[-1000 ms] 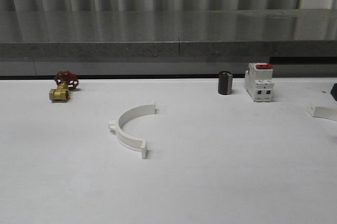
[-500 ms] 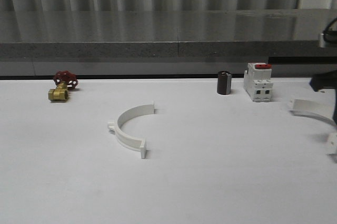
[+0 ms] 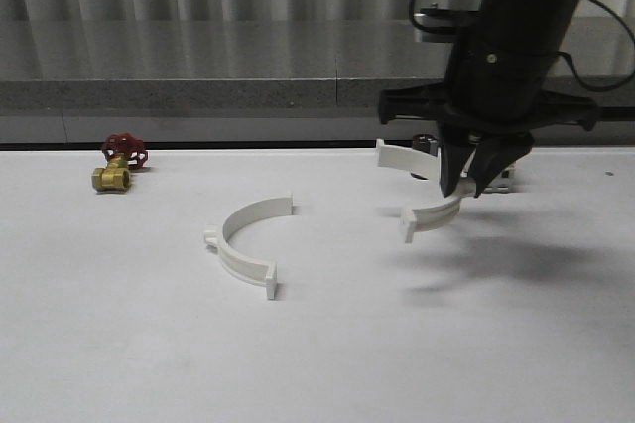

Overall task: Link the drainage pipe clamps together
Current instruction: 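Lift the held half-ring and carry it toward the placed half-ring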

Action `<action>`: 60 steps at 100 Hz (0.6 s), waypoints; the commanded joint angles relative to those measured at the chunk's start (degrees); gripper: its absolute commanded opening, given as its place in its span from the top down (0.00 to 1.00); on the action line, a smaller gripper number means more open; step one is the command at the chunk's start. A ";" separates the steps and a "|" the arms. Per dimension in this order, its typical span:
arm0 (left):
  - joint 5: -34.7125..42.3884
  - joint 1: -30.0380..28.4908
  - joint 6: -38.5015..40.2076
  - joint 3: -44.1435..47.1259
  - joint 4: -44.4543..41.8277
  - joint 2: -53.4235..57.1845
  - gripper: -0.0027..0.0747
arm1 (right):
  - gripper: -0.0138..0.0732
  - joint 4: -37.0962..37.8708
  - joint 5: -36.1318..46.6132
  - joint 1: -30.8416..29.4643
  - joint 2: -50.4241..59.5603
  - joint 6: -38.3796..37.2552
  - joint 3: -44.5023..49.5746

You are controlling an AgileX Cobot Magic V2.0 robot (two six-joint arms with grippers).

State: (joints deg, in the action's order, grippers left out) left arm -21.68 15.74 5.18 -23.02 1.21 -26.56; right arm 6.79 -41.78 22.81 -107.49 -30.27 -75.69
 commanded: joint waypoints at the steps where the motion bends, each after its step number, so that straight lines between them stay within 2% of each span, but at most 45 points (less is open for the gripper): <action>1: 3.92 -0.21 -0.08 -1.58 0.18 -0.15 0.99 | 0.80 8.32 -2.97 2.99 0.41 -9.80 -4.10; 10: 3.92 -0.21 -0.08 -1.58 0.18 -0.15 0.99 | 0.80 12.69 -6.26 5.65 -1.87 -15.92 -6.62; 17: 3.92 -0.21 -0.08 -1.58 0.18 -0.15 0.99 | 0.80 13.04 -6.83 6.93 -3.31 -17.59 -8.09; 60: 3.92 -0.21 -0.08 -1.58 0.18 -0.15 0.99 | 0.80 11.11 -5.28 10.65 -7.57 -18.85 -12.85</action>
State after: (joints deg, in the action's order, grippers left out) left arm -21.68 15.74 5.18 -23.02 1.21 -26.56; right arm 17.12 -48.39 33.14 -118.10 -48.97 -86.64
